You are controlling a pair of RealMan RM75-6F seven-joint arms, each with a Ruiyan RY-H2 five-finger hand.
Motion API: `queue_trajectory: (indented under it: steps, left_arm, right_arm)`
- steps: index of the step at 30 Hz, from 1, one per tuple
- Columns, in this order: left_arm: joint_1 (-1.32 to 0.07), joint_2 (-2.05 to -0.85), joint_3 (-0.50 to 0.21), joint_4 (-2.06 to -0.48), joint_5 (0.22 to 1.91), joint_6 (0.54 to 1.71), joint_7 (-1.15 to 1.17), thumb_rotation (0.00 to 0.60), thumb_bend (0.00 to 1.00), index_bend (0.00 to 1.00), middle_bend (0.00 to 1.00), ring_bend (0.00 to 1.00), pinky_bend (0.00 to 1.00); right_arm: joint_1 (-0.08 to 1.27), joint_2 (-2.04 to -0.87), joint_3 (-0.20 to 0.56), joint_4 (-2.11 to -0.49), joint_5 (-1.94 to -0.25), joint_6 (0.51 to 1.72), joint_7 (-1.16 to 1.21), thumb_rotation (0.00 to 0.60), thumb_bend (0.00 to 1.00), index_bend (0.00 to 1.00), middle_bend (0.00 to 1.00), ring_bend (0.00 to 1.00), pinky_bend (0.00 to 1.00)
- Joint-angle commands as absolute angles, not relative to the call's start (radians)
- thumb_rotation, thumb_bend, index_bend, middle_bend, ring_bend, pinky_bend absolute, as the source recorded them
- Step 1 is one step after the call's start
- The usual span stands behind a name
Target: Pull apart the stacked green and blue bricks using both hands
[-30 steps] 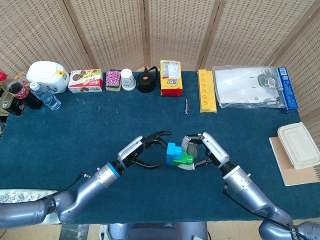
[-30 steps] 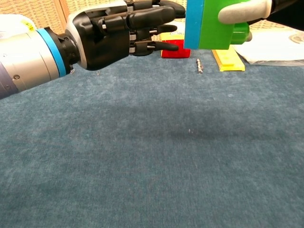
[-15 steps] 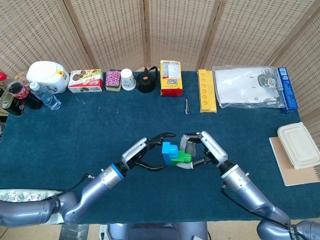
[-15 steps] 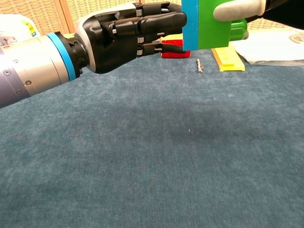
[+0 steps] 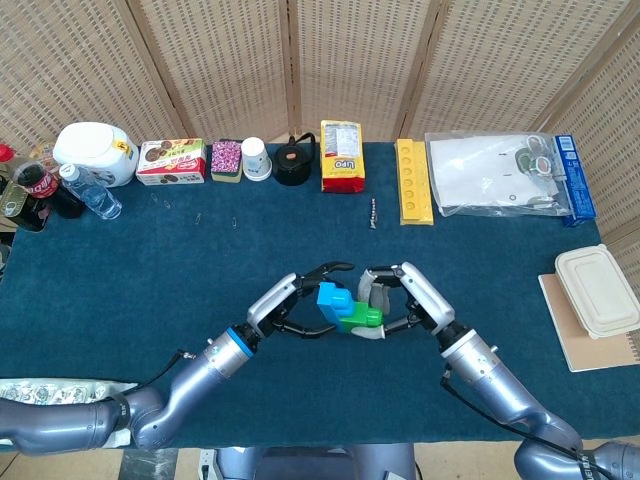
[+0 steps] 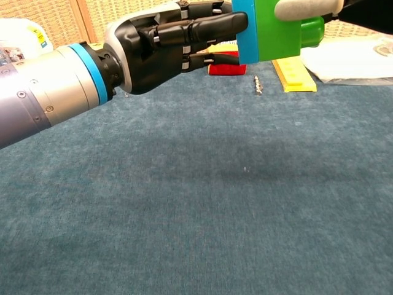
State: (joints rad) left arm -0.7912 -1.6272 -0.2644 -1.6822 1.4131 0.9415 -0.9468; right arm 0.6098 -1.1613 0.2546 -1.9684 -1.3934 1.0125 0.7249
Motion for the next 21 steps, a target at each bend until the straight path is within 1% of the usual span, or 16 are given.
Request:
queue_trajectory:
  steps: [1,5,13,21]
  left_arm:
    - [-0.791,-1.634,-0.266,-1.682,1.404,0.948,-0.932,0.532,0.33,0.54,0.16,0.05,0.20]
    - [-0.788,-1.639,-0.269,-1.687,1.392,0.955,-0.918,0.526,0.34,0.55,0.16,0.05,0.20]
    - [-0.787,-1.640,-0.277,-1.692,1.380,0.959,-0.920,0.523,0.37,0.62,0.16,0.05,0.20]
    - [-0.777,-1.621,-0.279,-1.694,1.390,0.972,-0.938,0.526,0.38,0.63,0.16,0.05,0.20]
  right_arm:
    - [0.610,-1.164,0.257,-1.971,-1.393,1.018,0.718,0.600,0.00,0.73,0.66,0.70,0.69]
    - [0.610,-1.167,0.256,-1.976,-1.389,1.021,0.704,0.600,0.00,0.73,0.66,0.70,0.69]
    - [0.605,-1.158,0.255,-1.984,-1.389,1.022,0.715,0.600,0.00,0.73,0.66,0.70,0.69]
    - [0.601,-1.134,0.265,-1.989,-1.389,1.018,0.763,0.600,0.00,0.73,0.66,0.70,0.69]
